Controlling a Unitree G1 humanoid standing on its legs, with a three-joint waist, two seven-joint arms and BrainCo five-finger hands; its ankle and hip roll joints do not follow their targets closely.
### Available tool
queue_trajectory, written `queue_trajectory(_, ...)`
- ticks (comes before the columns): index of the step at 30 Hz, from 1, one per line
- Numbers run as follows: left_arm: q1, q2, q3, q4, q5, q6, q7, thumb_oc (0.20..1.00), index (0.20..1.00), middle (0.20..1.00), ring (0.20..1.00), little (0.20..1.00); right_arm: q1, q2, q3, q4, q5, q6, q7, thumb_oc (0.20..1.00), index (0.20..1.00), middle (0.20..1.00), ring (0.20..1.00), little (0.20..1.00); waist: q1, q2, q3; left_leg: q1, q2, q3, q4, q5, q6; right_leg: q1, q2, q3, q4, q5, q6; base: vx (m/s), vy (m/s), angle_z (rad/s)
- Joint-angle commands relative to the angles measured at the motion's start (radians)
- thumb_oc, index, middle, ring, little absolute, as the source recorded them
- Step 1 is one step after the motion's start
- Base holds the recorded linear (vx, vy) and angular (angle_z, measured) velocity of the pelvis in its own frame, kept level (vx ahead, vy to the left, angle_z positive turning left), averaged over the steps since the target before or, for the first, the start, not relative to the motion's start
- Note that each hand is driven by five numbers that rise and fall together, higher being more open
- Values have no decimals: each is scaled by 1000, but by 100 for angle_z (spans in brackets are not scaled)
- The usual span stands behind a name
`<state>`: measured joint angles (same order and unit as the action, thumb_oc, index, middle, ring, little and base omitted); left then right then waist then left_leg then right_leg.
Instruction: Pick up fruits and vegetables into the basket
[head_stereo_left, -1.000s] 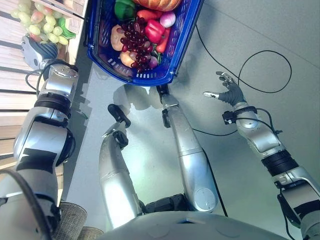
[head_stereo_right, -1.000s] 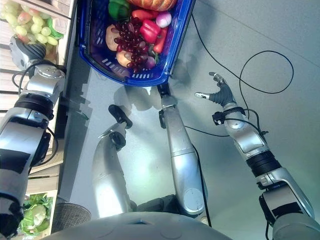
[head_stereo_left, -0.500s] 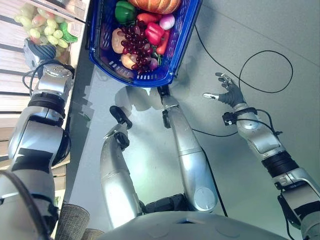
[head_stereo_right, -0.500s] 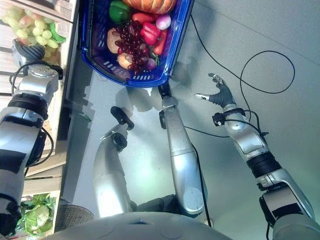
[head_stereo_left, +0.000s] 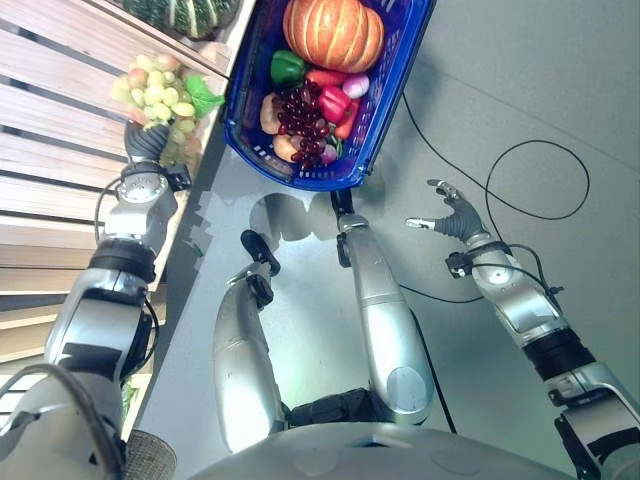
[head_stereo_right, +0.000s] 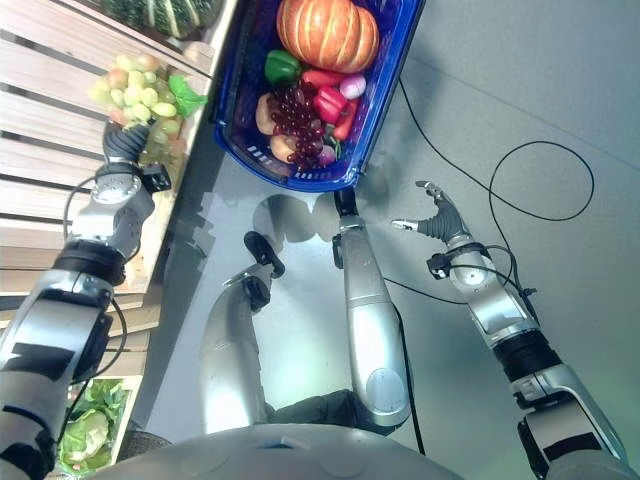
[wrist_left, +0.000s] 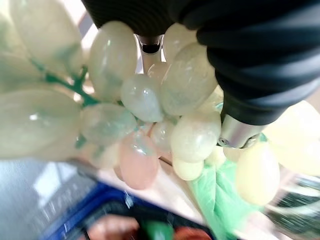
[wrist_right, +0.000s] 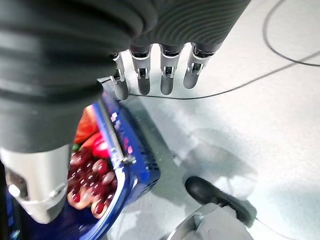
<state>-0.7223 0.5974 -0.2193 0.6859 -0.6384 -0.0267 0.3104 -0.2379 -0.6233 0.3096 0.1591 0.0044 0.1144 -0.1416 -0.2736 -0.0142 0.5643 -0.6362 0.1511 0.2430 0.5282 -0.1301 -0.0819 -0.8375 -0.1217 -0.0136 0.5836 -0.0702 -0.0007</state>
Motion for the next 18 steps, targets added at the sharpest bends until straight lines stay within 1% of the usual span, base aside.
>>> queue_trajectory(1,48,-44,67,-116,3,-92,-67,200,200,200,200,200,71,-22,-58,-85,-80,4,18,1000,1000,1000,1000,1000,5,33,-44,42,7,21,-20,-44,26,80,16,-30,7,-106,59,25,128,0)
queue_trajectory(5,100,-47,88,-181,29,-94,-90,200,200,200,200,200,88,-21,-73,-125,-122,18,21,1000,1000,1000,1000,1000,15,41,-44,95,-2,21,-39,-43,30,134,7,-31,-8,-109,64,19,89,-4)
queue_trajectory(11,208,-14,130,-327,38,-51,-148,200,200,200,200,200,110,-35,-120,-217,-245,25,18,1000,1000,1000,1000,1000,29,53,-44,209,-15,26,-79,-42,38,255,-9,-32,-46,-114,75,19,86,-5)
queue_trajectory(13,240,-13,138,-358,38,-48,-167,200,200,200,200,200,117,-39,-131,-244,-288,28,15,1000,1000,1000,1000,1000,33,56,-44,235,-19,24,-90,-41,40,282,-12,-32,-55,-116,77,19,54,-5)
queue_trajectory(15,283,-11,153,-409,36,-35,-194,200,200,200,200,200,118,-47,-146,-276,-351,28,-1,1000,1000,1000,1000,1000,41,60,-44,273,-25,22,-104,-41,43,325,-20,-36,-70,-116,80,18,49,0)
queue_trajectory(18,336,-9,170,-486,30,-8,-223,200,200,200,200,200,112,-58,-164,-313,-401,27,-11,1000,1000,1000,1000,1000,53,65,-44,318,-33,15,-123,-40,45,375,-27,-41,-91,-116,84,3,12,1)
